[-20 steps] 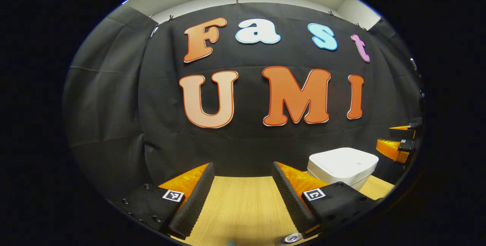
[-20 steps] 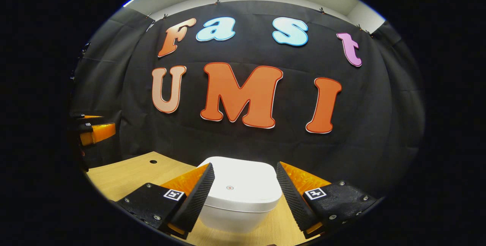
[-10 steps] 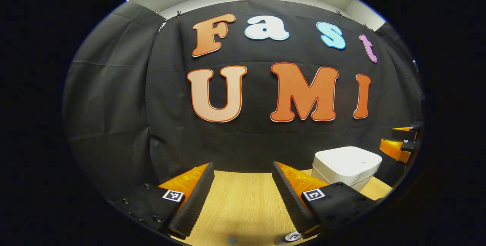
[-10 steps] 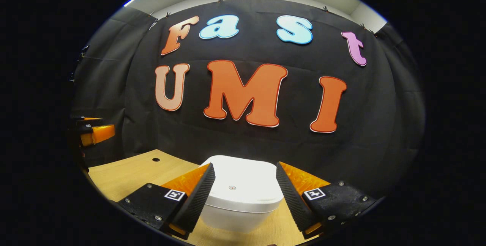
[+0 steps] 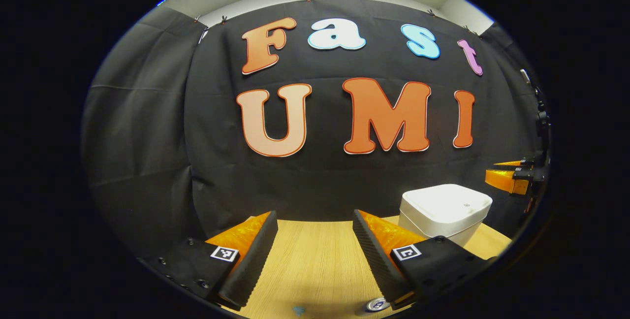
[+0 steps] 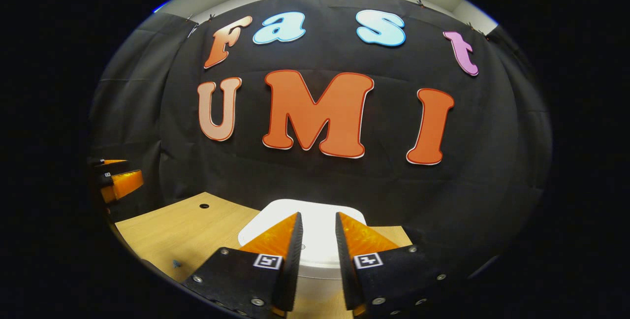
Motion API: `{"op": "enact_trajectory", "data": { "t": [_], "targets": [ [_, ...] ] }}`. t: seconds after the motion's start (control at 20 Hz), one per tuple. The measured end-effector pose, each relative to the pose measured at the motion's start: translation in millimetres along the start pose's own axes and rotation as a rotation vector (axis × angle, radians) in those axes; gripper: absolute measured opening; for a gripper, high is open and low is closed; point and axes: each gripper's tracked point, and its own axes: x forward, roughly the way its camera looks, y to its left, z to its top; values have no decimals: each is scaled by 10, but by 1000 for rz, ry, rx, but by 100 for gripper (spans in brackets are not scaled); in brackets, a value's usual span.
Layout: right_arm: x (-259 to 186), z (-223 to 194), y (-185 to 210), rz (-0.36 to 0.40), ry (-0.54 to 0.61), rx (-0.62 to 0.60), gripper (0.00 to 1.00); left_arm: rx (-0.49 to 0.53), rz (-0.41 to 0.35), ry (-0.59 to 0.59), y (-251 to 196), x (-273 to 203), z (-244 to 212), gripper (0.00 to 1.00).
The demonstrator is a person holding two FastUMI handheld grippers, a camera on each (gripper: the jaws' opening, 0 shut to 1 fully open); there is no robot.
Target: Press the lid of the desktop garbage bin to open it, pick up the crumpled paper on the desktop and throw it into the bin, then pick up the pop can on the desktop and drop it into the bin, and finally close the garbage bin lid.
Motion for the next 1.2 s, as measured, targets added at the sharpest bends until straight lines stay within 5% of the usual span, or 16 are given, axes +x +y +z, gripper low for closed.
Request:
{"op": "enact_trajectory", "data": {
  "t": [0.3, 1.2],
  "targets": [
    [109, -95, 62, 50, 33, -16, 2, 1, 38, 13, 76, -47, -29, 98],
    [361, -640, 260, 204, 245, -16, 1, 4, 164, 64, 162, -254, -203, 98]
  ]
}}
